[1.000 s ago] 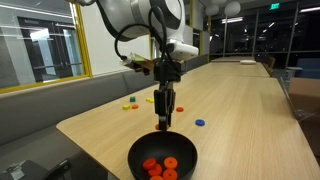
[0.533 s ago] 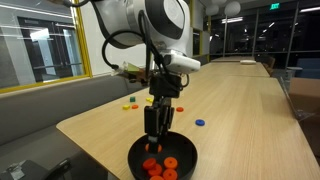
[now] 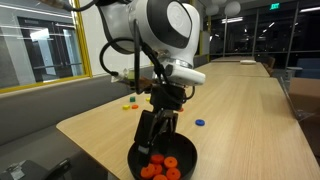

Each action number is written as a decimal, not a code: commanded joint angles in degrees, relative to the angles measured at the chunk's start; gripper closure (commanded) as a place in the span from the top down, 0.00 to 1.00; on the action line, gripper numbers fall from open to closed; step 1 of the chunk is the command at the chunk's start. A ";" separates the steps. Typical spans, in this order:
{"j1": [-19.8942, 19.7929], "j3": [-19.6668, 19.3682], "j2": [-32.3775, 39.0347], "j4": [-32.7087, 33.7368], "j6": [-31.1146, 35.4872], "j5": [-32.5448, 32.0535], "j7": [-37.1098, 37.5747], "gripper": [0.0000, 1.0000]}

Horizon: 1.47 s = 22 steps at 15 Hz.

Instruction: Put two orange circles into the bowl.

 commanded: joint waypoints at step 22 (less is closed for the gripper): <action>2.67 6.85 7.83 1.54 15.64 33.29 -9.21 1.00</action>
